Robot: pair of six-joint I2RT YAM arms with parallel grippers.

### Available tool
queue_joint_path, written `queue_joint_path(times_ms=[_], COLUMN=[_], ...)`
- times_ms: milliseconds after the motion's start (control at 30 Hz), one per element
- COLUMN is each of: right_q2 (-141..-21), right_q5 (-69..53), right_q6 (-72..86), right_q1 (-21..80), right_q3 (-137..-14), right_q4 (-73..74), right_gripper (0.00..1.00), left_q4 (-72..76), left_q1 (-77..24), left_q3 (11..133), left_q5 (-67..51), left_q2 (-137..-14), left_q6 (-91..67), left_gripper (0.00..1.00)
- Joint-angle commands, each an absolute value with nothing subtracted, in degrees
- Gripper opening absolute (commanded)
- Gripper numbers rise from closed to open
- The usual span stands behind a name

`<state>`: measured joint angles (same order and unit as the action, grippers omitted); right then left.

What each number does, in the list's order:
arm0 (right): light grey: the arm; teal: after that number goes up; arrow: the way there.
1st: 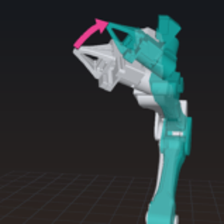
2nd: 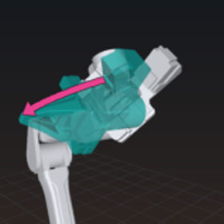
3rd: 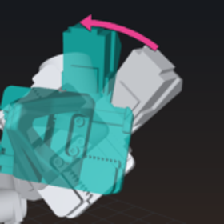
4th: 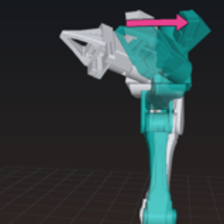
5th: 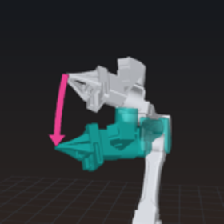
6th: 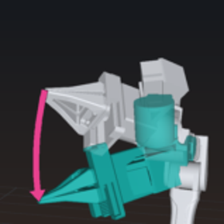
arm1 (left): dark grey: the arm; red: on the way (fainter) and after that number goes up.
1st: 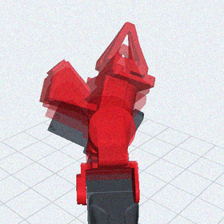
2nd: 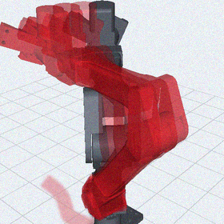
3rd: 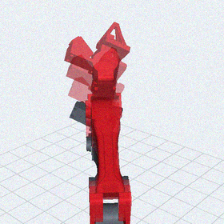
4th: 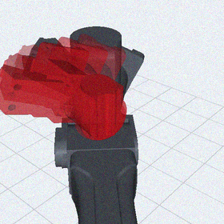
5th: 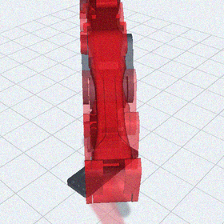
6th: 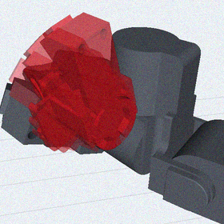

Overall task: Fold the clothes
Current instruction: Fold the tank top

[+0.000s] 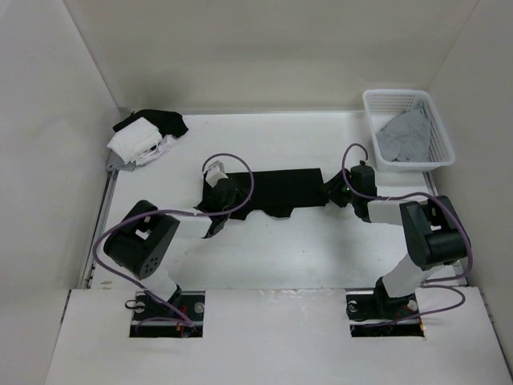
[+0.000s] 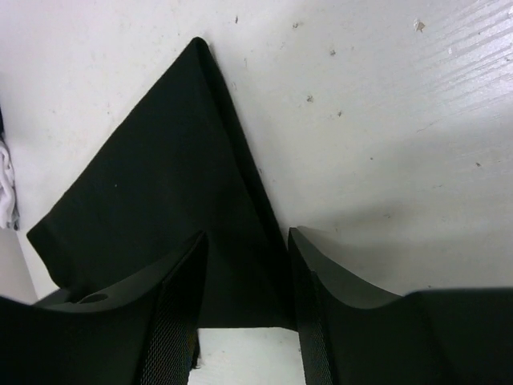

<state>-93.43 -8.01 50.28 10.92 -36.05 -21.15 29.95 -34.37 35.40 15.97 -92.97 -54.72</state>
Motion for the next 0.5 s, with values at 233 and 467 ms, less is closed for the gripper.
queue_joint_path(times_ms=[233, 467], right_q2=[-93.07, -96.76], right_q5=[-8.7, -11.51], right_q6=[51.94, 53.96], right_q1=[13.83, 18.67], right_q3=[-35.25, -33.14], right_q4=[-23.82, -29.6], right_gripper=[0.52, 0.52], left_q4=[33.58, 33.14], left_q1=[-20.53, -18.41], left_q3=[20.4, 21.27], left_q5=[9.59, 5.89], left_q2=[-82.37, -77.96], left_q6=[-55.64, -53.09], left_gripper=[0.27, 0.3])
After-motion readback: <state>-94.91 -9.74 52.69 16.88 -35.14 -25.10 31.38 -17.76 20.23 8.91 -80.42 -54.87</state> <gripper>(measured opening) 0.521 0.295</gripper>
